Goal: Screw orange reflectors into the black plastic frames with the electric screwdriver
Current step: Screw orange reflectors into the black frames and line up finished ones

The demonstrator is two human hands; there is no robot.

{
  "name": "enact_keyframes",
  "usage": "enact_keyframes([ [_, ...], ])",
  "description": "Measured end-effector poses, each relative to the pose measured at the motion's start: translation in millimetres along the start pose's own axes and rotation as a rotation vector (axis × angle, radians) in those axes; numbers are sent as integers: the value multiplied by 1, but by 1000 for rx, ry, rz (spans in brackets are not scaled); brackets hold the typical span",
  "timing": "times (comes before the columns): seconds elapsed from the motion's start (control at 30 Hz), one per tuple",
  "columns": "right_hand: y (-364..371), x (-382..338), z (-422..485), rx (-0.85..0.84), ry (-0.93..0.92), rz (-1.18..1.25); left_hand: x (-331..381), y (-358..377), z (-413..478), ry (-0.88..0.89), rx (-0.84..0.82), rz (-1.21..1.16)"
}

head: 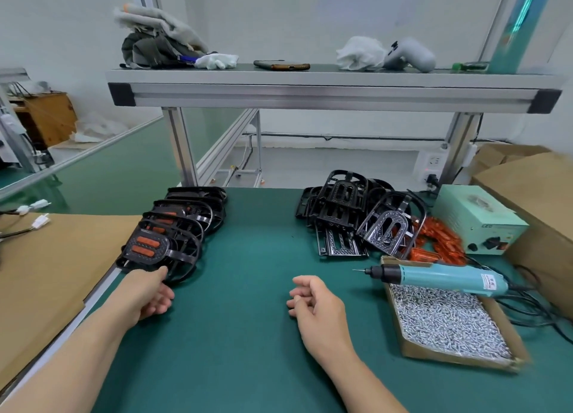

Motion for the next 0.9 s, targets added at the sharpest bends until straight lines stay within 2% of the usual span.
enact_keyframes([
  [0.23, -71, -33, 18, 236, -140, 50, 5, 15, -9, 108, -26, 75],
  [0.33, -131, -32, 48, 371, -94, -37, 9, 23, -14, 192, -30, 78],
  [0.43, -189, -16, 82, 480, 27, -261, 15, 26, -17, 236, -12, 86],
  [0.57, -228, 29, 124, 412, 287, -576, 16, 27, -19, 252, -17, 100],
  [0.73, -239, 70, 139, 343, 483, -588, 15, 26, -24, 291, -31, 110],
  [0.9, -238, 79, 149, 304, 507, -568, 15, 30, -37, 348, -45, 170],
])
Point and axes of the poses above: each hand's wrist, its own z-axis towards the middle knuckle, its own y-axis out of the palm, x = y × z, the point moved 9 cm from there along z, towards the middle knuckle, and after that the axes turned 12 degrees about -z, right-handed, at the moved point
